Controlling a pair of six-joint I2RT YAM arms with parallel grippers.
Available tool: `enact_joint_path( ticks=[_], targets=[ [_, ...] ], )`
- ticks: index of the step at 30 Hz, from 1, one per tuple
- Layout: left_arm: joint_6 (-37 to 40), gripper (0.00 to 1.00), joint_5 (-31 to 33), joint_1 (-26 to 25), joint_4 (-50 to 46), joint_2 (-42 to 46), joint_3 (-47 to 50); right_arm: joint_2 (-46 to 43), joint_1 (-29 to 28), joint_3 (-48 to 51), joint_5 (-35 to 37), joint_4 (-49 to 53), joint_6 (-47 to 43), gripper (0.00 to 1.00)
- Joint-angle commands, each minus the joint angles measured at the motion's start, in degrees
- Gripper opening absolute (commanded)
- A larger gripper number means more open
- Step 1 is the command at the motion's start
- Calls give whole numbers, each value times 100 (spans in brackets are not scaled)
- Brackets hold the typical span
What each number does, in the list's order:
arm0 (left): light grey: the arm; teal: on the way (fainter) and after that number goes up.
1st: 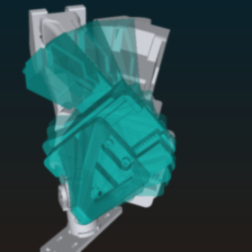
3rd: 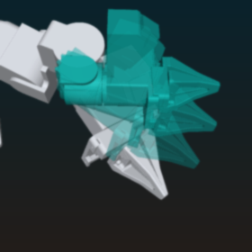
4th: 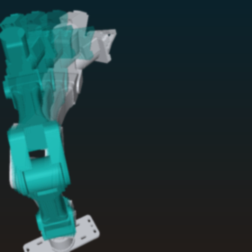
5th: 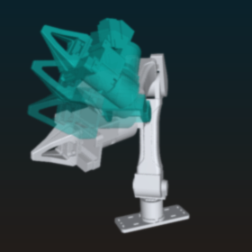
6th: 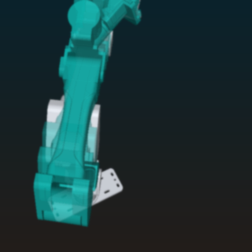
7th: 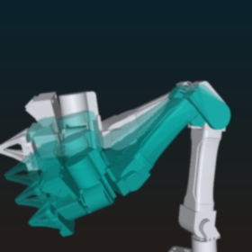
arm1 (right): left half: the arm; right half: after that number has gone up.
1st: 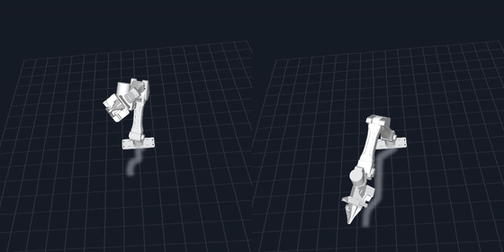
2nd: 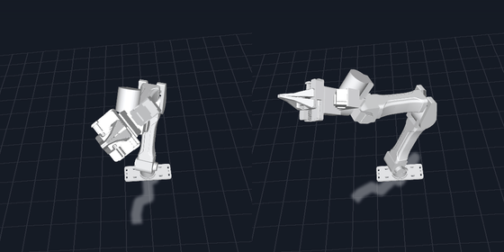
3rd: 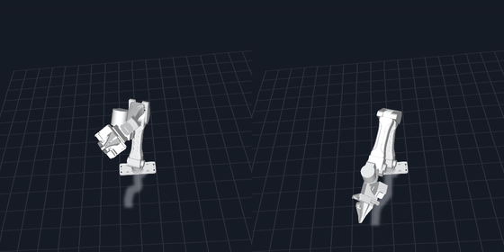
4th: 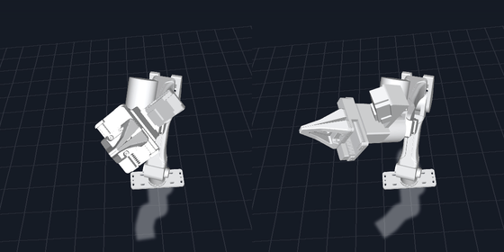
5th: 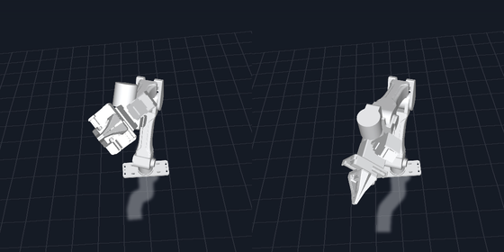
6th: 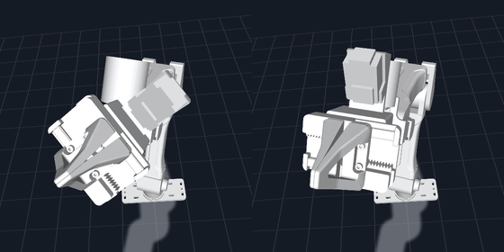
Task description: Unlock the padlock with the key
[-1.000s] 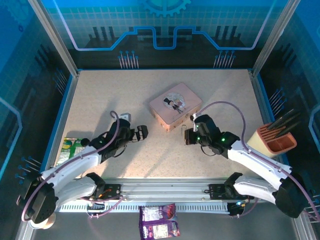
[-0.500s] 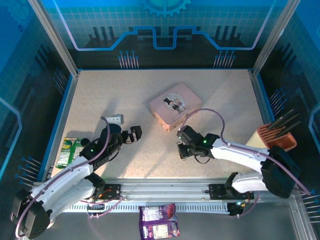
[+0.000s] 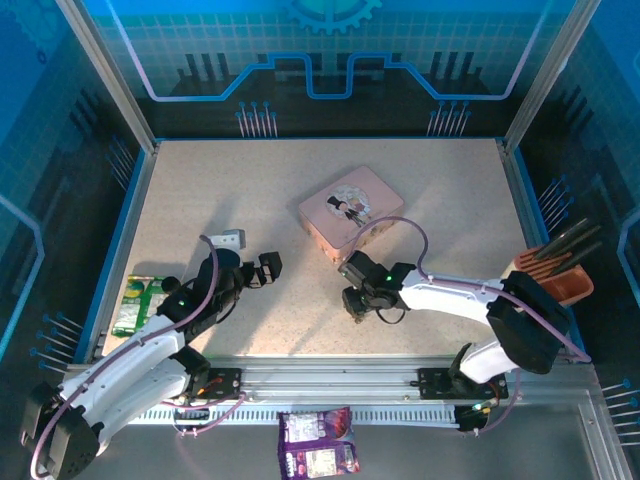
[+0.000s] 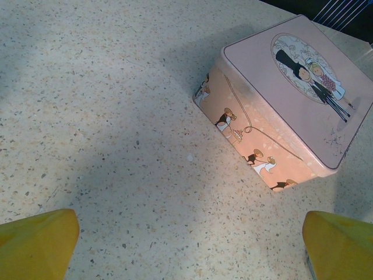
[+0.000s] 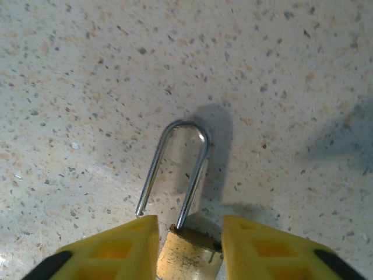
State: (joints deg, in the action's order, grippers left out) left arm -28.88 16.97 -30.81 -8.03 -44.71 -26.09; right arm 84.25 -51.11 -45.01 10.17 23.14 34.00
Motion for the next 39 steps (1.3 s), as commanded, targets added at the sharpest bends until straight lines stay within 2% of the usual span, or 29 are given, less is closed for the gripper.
enact_joint_path(
  ticks=[1, 7, 12, 14, 19, 21, 25, 29, 33, 36, 39],
  targets=[
    [216, 99, 166, 61, 92, 43, 0, -100, -55, -227, -32, 168, -194, 42],
    [429, 99, 466, 62, 24, -362, -328, -894, 312, -183, -51, 447, -437, 54],
    [921, 99, 1121, 61, 311, -715, -647, -1720, 960, -219, 154, 574, -948, 61],
    [1275, 99, 1501, 68, 676, -837, -709, -1992, 1335, -228, 345, 517, -1109, 63],
    [2601, 99, 2015, 113, 2578, -1339, -325, -2363, 2059, -27, 497, -259, -1847, 68],
    [3094, 99, 1947, 224, 3356, -1711, -217, -2411, 2259, 96, 761, -652, -2133, 72],
    [3787, 99, 1959, 481, 4572, -2482, -99, -2398, 2816, 495, 1046, -1615, -2619, 74],
    [4119, 99, 1825, 749, 5506, -3091, 40, -2255, 3483, 837, 889, -2252, -2679, 74],
    [4250, 99, 1740, 1006, 5715, -3604, -35, -2076, 3890, 1068, 749, -2719, -2766, 74],
    [4063, 99, 1342, 1213, 5309, -3562, -185, -1968, 4058, 1440, 618, -3477, -3006, 74],
    [3936, 99, 1287, 1457, 4897, -3580, -351, -1822, 4182, 1800, 594, -4356, -3214, 74]
  ],
)
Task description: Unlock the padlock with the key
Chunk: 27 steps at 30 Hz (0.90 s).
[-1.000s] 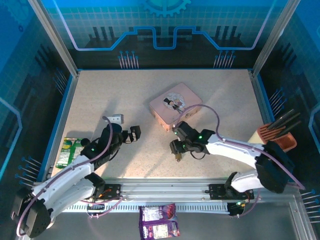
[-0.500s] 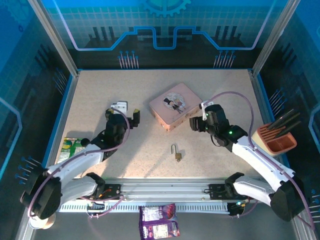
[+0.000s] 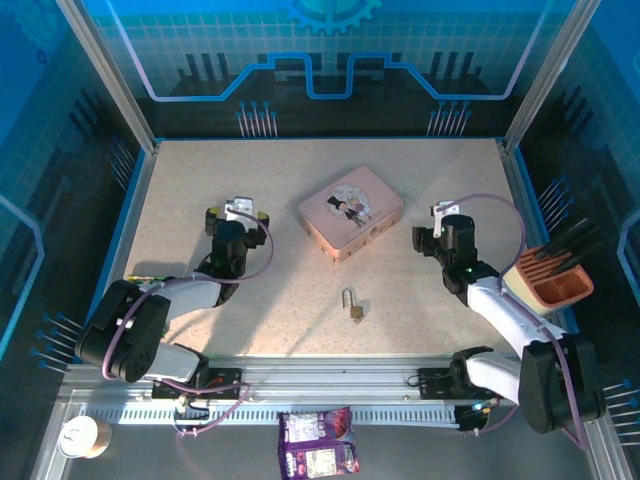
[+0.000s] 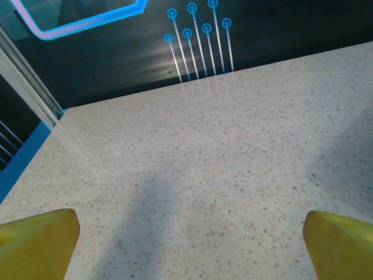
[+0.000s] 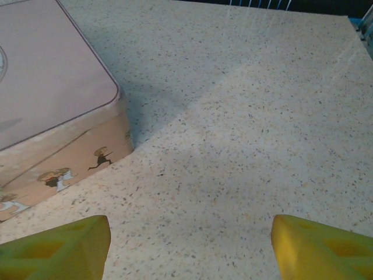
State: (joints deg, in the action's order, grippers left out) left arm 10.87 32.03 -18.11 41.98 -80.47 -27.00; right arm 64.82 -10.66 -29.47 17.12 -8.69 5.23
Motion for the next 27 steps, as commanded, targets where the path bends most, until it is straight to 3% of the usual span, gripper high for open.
enact_joint_path(
  ticks=[1, 6, 10, 14, 15, 19, 20, 21, 22, 27],
  targets=[
    [-103, 99, -172, 274, -218, -12, -283, 209, 194, 331, -113, -1413, -386, 74],
    [-560, 99, -683, 767, -366, -256, -126, 716, 420, 581, -226, -2213, -477, 75],
    [-629, 99, -968, 950, 379, -608, 138, 1098, 591, 863, -590, -3251, -433, 76],
    [-1266, 99, -1790, 1628, 1000, -701, 517, 1449, 1015, 1053, -1362, -4188, -203, 76],
    [-1218, 99, -1753, 1636, 1616, -923, 692, 1617, 1114, 1047, -1549, -4281, -133, 76],
    [-1142, 99, -1924, 1609, 1416, -887, 627, 2358, 1148, 1205, -1896, -5280, -194, 78],
    [-1168, 99, -1933, 1609, 1187, -842, 564, 2443, 1150, 1191, -1912, -5435, -149, 83],
    [-1163, 99, -1935, 1618, 1313, -880, 591, 2283, 1155, 1086, -1901, -4936, -174, 88],
    [-1178, 99, -1906, 1622, 1305, -870, 593, 2294, 1136, 1000, -1862, -4785, -180, 100],
    [-1227, 99, -1719, 1617, 1381, -869, 635, 2332, 926, 842, -1449, -4563, -318, 100]
  ],
)
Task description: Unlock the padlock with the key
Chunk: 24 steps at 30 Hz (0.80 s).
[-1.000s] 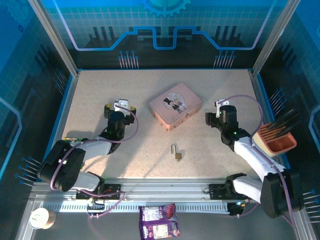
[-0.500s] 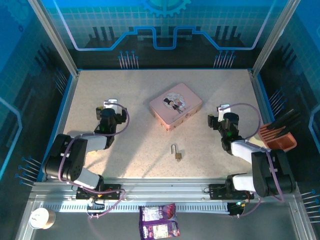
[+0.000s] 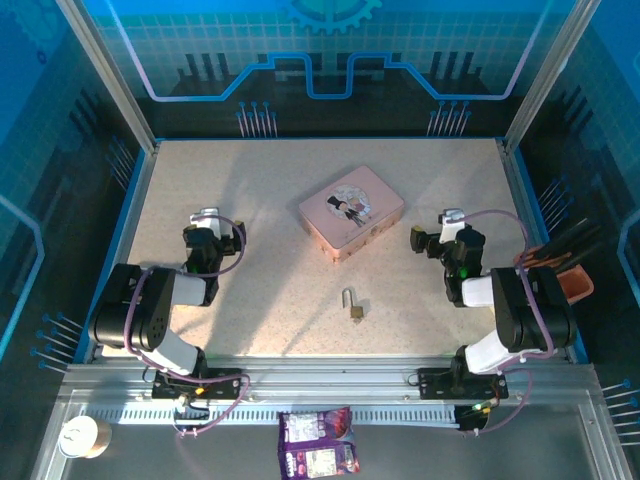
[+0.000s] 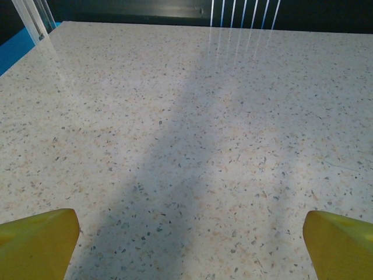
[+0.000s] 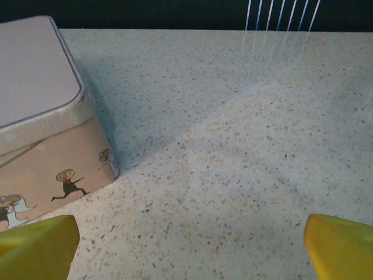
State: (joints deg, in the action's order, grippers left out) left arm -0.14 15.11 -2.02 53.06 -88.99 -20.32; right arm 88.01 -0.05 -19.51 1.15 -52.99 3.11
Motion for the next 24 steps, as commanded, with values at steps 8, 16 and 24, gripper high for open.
enact_joint_path(
  ticks=[8, 16, 24],
  targets=[
    [-126, 99, -17, 9, 279, -13, -34, 32, -270, -271, 289, 54, -254, 100],
    [-126, 99, -22, 9, 267, -14, -34, 41, -326, -297, 316, 114, -311, 100],
    [-126, 99, -25, 9, 276, -13, -34, 41, -324, -303, 315, 114, -311, 100]
  ],
)
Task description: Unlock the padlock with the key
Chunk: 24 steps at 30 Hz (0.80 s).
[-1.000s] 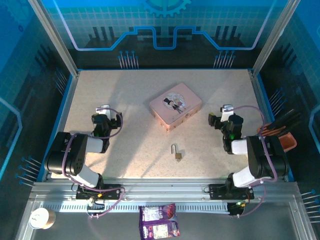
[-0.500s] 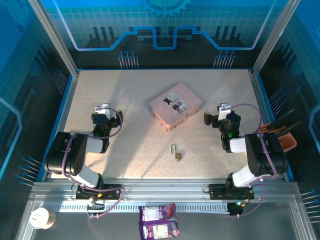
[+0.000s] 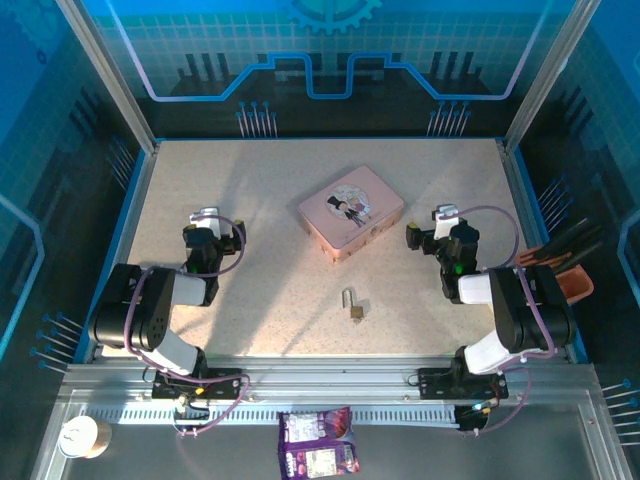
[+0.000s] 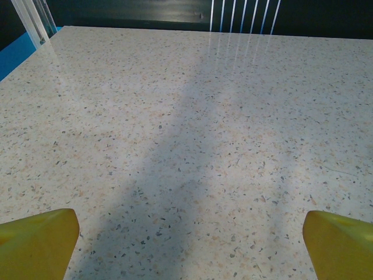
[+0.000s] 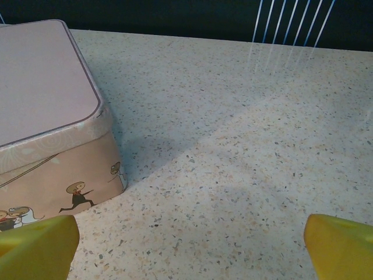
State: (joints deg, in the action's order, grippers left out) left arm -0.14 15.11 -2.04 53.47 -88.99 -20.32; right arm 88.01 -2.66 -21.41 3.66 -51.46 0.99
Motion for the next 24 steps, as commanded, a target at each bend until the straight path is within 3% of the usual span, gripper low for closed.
enact_joint_path(
  ticks=[1, 24],
  targets=[
    [-125, 99, -17, 11, 237, -17, -34, 41, -68, -117, 64, -39, -99, 100],
    [-124, 99, -19, 11, 236, -13, -34, 36, -63, -55, 212, -134, -47, 100]
  ],
)
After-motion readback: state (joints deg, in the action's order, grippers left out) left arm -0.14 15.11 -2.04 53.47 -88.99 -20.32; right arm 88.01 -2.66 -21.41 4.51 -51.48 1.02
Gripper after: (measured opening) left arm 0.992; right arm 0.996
